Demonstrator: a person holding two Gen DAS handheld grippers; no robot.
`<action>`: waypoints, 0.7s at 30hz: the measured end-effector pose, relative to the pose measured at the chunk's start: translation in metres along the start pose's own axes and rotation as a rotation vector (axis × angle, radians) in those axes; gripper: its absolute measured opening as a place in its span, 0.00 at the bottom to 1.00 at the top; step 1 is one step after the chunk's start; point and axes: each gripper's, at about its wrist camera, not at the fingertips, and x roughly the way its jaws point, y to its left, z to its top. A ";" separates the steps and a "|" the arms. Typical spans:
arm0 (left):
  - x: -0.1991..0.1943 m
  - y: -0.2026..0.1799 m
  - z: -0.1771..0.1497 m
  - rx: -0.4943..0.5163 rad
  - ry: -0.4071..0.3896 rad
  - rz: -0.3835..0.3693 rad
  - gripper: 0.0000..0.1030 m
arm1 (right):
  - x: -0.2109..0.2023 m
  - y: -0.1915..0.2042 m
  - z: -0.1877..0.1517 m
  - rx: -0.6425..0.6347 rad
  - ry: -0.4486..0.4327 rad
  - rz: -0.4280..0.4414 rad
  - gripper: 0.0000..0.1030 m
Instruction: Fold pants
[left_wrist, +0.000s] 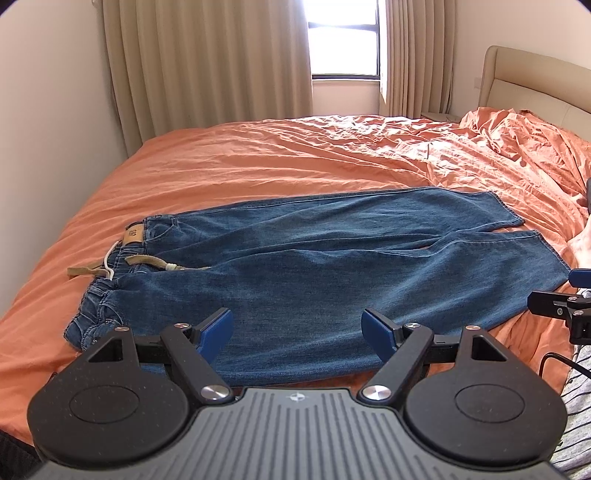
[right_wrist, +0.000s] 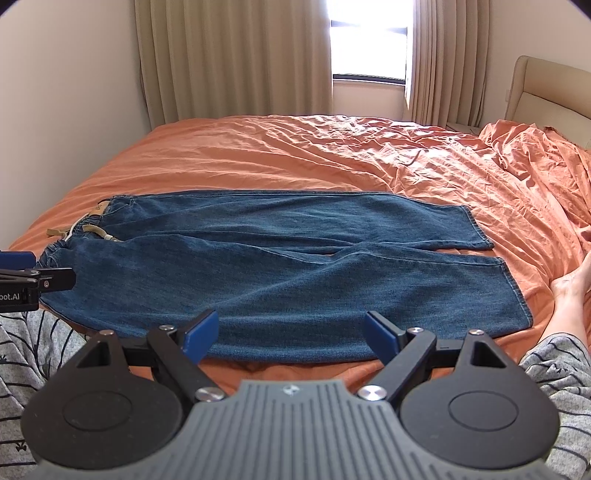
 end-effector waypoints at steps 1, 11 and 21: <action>0.000 0.000 0.000 0.001 0.002 -0.001 0.90 | 0.000 0.000 0.000 0.000 -0.001 0.000 0.79; 0.001 -0.001 -0.001 0.008 0.004 -0.001 0.90 | 0.002 -0.004 -0.003 0.016 0.005 -0.009 0.79; 0.001 -0.004 -0.002 0.010 0.004 -0.002 0.90 | 0.004 -0.007 -0.005 0.028 0.018 -0.009 0.79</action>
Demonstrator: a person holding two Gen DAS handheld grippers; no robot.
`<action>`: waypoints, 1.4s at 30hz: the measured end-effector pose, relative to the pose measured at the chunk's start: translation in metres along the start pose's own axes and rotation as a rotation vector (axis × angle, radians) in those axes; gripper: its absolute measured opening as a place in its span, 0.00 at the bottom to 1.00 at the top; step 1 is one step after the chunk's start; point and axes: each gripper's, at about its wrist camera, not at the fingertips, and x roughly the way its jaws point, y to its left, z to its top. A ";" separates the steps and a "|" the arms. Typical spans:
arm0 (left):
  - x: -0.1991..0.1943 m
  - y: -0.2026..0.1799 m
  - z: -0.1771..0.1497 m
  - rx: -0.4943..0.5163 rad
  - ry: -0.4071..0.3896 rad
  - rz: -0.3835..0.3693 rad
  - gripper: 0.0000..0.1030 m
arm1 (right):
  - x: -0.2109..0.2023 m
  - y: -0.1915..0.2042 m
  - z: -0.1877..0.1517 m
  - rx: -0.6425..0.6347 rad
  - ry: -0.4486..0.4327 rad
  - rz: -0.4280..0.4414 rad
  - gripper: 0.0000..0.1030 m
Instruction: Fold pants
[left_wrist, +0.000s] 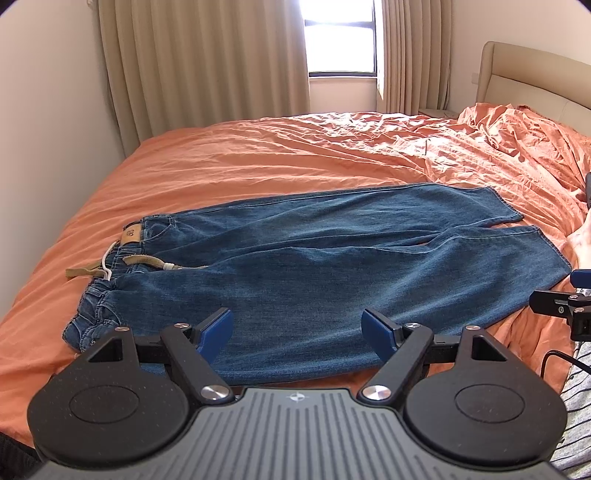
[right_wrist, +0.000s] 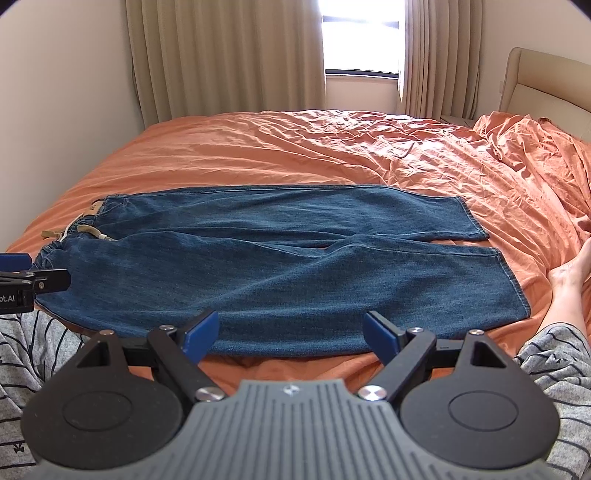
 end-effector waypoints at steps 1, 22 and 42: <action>0.000 0.000 0.000 0.000 0.000 -0.001 0.90 | 0.001 -0.001 0.001 0.004 0.003 0.002 0.79; 0.005 0.000 -0.001 0.006 0.004 -0.011 0.90 | 0.010 -0.002 0.000 0.008 0.019 -0.009 0.79; 0.040 0.081 0.011 -0.048 0.013 -0.029 0.78 | 0.054 -0.020 0.003 -0.014 0.031 -0.103 0.79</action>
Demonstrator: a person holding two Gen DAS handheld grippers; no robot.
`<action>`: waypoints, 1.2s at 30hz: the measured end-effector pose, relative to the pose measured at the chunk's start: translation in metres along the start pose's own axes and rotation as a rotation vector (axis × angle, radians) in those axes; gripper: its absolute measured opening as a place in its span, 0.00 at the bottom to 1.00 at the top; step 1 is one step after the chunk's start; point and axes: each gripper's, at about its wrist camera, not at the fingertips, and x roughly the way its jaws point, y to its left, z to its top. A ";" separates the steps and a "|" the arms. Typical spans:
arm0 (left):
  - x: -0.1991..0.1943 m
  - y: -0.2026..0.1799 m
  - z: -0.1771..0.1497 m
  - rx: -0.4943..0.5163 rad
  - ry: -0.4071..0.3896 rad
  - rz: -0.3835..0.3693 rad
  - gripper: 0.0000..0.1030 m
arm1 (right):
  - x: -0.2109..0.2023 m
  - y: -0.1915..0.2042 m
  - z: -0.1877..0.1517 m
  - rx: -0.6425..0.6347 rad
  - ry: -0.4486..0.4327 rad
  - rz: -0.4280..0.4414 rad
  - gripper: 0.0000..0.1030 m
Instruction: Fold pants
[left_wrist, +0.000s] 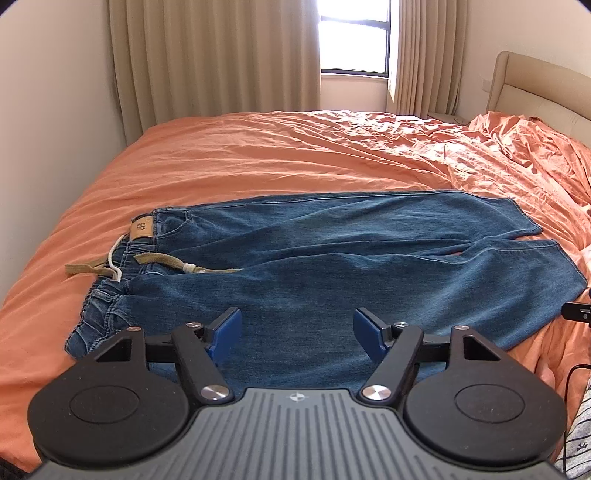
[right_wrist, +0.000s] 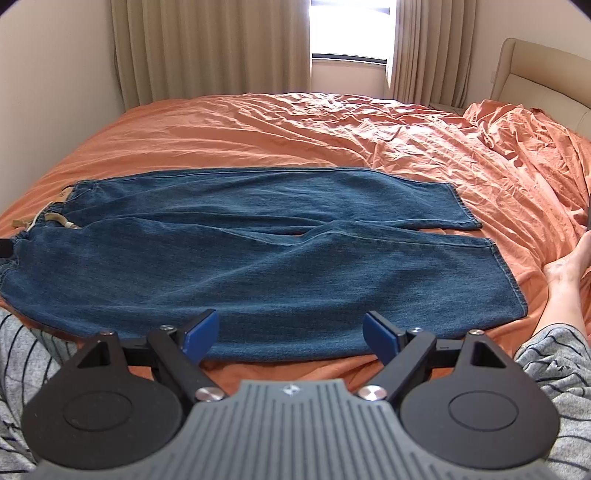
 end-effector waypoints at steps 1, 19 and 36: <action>0.003 0.011 0.002 -0.011 0.000 0.009 0.76 | 0.005 -0.004 0.003 -0.003 -0.007 -0.027 0.79; 0.150 0.266 0.038 -0.361 0.160 -0.035 0.61 | 0.149 -0.015 0.042 0.058 0.054 0.020 0.79; 0.167 0.291 0.024 -0.498 0.041 -0.152 0.08 | 0.213 -0.023 0.045 0.047 0.125 -0.108 0.79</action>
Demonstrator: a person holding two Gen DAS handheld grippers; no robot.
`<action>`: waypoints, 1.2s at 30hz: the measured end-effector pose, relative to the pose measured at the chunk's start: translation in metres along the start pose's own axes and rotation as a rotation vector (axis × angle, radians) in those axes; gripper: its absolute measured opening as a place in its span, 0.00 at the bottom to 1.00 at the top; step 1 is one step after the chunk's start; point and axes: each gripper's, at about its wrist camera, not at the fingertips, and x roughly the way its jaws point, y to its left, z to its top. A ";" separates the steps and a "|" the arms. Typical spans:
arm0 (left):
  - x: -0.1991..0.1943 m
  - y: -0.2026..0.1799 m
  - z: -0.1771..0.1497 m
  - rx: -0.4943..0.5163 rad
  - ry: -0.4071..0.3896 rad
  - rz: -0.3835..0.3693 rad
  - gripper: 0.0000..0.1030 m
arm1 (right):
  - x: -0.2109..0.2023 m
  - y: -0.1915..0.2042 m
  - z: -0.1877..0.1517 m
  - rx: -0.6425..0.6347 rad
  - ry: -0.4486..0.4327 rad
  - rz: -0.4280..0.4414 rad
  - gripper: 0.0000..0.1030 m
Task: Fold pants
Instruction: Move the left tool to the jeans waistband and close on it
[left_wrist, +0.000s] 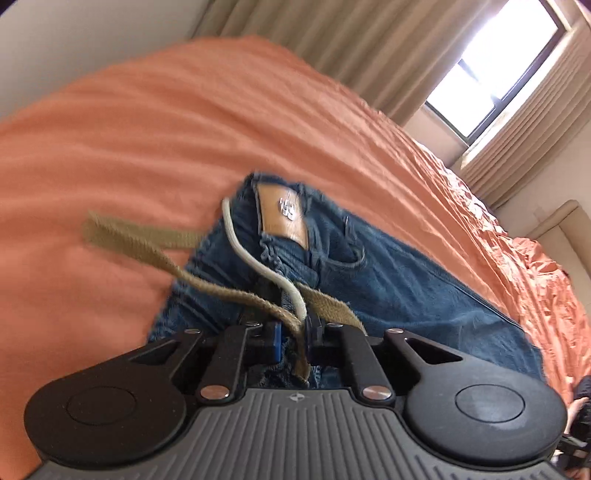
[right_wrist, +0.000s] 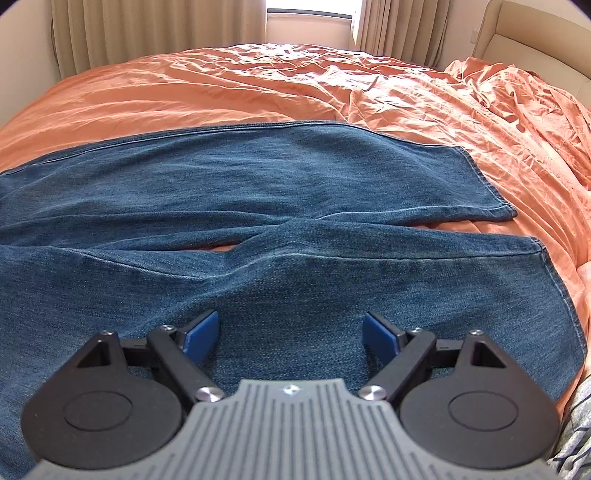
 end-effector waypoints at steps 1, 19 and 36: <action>-0.012 -0.011 0.004 0.036 -0.044 0.047 0.04 | -0.001 -0.001 0.000 0.001 -0.004 -0.006 0.79; 0.036 -0.019 0.013 0.168 0.120 0.365 0.34 | -0.010 -0.079 0.014 0.046 0.013 -0.068 0.79; 0.137 -0.024 0.077 0.029 0.106 0.320 0.48 | 0.105 -0.216 0.132 0.298 -0.038 -0.034 0.78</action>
